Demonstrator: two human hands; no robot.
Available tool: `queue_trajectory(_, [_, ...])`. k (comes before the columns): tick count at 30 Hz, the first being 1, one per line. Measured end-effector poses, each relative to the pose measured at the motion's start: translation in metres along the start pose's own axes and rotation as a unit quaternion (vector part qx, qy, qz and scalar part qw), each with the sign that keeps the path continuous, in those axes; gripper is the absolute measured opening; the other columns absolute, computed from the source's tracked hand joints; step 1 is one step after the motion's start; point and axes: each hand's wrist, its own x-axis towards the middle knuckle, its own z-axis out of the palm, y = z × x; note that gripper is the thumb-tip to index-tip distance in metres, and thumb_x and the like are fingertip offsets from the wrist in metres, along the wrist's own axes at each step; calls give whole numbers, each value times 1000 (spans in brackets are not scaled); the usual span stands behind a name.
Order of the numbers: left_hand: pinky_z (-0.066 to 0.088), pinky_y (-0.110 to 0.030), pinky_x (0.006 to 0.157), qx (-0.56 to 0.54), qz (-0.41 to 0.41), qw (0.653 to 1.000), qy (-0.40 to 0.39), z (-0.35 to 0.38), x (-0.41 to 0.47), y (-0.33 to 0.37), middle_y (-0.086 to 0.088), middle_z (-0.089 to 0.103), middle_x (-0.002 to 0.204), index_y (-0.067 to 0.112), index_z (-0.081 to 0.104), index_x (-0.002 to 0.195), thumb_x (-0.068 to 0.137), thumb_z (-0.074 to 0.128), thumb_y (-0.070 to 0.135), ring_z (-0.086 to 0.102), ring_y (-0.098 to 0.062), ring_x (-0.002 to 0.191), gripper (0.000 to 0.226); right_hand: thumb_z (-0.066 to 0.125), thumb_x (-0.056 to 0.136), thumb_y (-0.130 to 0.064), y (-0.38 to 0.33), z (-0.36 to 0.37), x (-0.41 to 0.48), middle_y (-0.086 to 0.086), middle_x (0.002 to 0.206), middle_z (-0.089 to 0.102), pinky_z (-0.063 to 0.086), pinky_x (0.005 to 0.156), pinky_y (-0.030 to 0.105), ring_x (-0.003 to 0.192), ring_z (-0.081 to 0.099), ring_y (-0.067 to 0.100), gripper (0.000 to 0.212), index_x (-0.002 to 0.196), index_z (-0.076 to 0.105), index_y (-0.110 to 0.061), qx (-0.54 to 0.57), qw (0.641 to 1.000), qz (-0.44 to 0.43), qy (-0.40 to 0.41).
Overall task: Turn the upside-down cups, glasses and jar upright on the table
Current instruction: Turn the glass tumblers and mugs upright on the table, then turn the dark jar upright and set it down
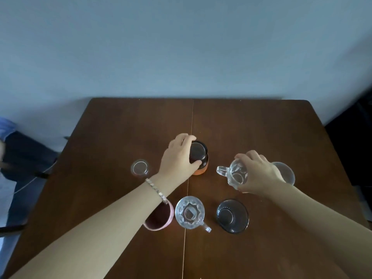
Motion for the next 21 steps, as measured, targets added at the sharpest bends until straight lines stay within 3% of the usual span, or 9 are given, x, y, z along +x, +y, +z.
queue_trajectory(3, [48, -43, 94, 86, -68, 987, -120, 9, 23, -4, -9, 33, 150, 22, 25, 144, 70, 71, 53, 42, -32, 129, 92, 65, 68, -55, 4, 18, 6, 1, 119, 49, 46, 87, 36, 107, 55, 24, 66, 126, 44, -29, -71, 998, -1, -2])
queue_trajectory(5, [49, -42, 89, 123, -67, 978, -156, 16, 33, -2, -11, 42, 143, 22, 23, 144, 71, 68, 55, 48, -32, 123, 91, 62, 71, -56, 4, 23, 7, 2, 119, 50, 44, 91, 37, 107, 56, 25, 66, 127, 43, -27, -69, 998, 12, 1])
queue_trajectory(9, [51, -38, 81, 141, -62, 980, -130, 17, 35, -4, -9, 56, 125, 21, 36, 134, 72, 69, 50, 59, -30, 109, 76, 68, 67, -54, 2, 24, 6, 3, 126, 44, 43, 98, 37, 115, 50, 25, 81, 135, 34, -27, -87, 995, 27, -37])
queue_trajectory(13, [53, -35, 77, -47, -147, 987, -45, -9, 21, -15, 2, 63, 110, 26, 50, 120, 63, 70, 55, 63, -23, 97, 67, 78, 63, -47, -10, -1, 5, 3, 143, 32, 27, 111, 35, 135, 28, 22, 104, 146, 19, -25, 33, 999, -2, -35])
queue_trajectory(15, [58, -35, 75, -236, -226, 945, -27, -28, 13, -18, 3, 66, 101, 23, 53, 119, 68, 68, 53, 67, -19, 88, 61, 82, 61, -39, -28, -12, 4, 0, 147, 27, 26, 112, 31, 137, 25, 16, 108, 146, 16, -29, 167, 985, -45, -8])
queue_trajectory(17, [59, -28, 66, -408, -296, 860, -76, -41, 5, -17, 0, 67, 95, 18, 53, 119, 80, 62, 47, 70, -17, 79, 50, 87, 57, -30, -50, -16, 2, -4, 146, 28, 33, 109, 29, 134, 31, 10, 114, 141, 13, -42, 329, 941, -81, -9])
queue_trajectory(19, [57, -27, 62, -502, -326, 791, -128, -50, -3, -16, -5, 68, 100, 19, 54, 117, 85, 56, 46, 71, -19, 80, 42, 89, 55, -20, -69, -17, 2, -14, 140, 34, 41, 108, 33, 134, 38, 11, 112, 130, 15, -55, 455, 883, -111, 9])
queue_trajectory(21, [55, -26, 62, -517, -322, 778, -153, -52, -9, -22, -9, 69, 103, 18, 55, 116, 86, 55, 44, 71, -20, 81, 39, 88, 54, -15, -79, -21, 2, -22, 134, 36, 44, 104, 30, 132, 41, 12, 105, 124, 21, -56, 505, 854, -124, 24])
